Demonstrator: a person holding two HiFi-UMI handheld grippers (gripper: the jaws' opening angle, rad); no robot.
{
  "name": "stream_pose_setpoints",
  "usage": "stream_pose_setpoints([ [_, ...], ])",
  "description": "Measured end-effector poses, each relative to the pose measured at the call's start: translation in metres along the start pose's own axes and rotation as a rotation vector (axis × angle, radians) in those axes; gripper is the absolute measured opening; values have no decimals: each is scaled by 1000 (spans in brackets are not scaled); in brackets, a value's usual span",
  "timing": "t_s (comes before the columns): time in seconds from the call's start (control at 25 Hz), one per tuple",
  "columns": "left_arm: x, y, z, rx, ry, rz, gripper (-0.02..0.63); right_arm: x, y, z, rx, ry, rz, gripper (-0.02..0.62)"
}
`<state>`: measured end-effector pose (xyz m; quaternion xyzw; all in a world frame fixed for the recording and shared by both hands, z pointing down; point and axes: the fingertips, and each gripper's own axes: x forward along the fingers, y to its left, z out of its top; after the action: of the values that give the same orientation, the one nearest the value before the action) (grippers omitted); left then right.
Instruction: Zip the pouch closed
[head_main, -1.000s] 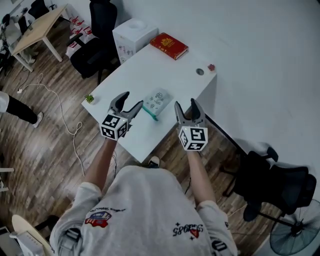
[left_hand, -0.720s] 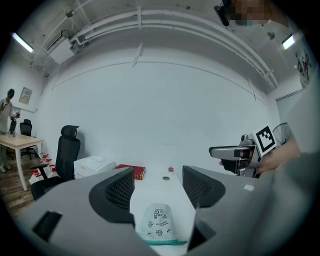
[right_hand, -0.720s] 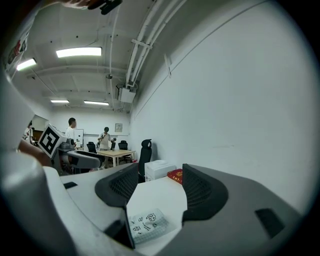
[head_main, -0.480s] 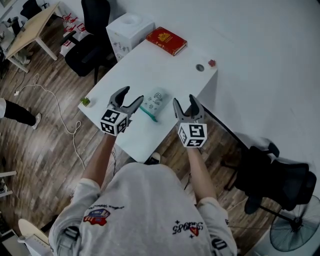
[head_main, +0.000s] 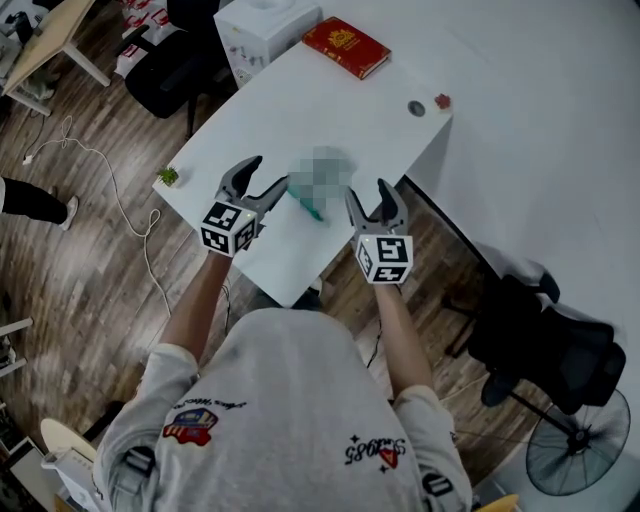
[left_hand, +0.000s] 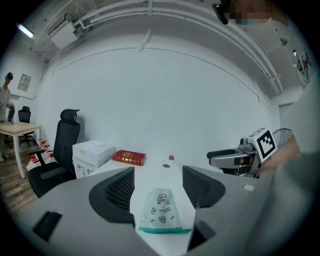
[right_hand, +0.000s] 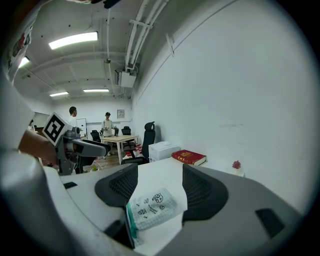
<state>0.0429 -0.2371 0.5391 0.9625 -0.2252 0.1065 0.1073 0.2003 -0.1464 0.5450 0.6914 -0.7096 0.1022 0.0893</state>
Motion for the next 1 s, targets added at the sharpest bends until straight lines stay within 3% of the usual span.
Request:
stream_pose_setpoints([
  [0.4,-6,15,-47,-59,71,21,299,13,20,-65,-20,128,62,261],
  [0.68,-28,33,-65,-80,96,70,299,23,58,-126,-95,278,202,261],
  [1.0,-66,59,-73,-96,99,155,299,19,93,-210,-190,515,363,255],
])
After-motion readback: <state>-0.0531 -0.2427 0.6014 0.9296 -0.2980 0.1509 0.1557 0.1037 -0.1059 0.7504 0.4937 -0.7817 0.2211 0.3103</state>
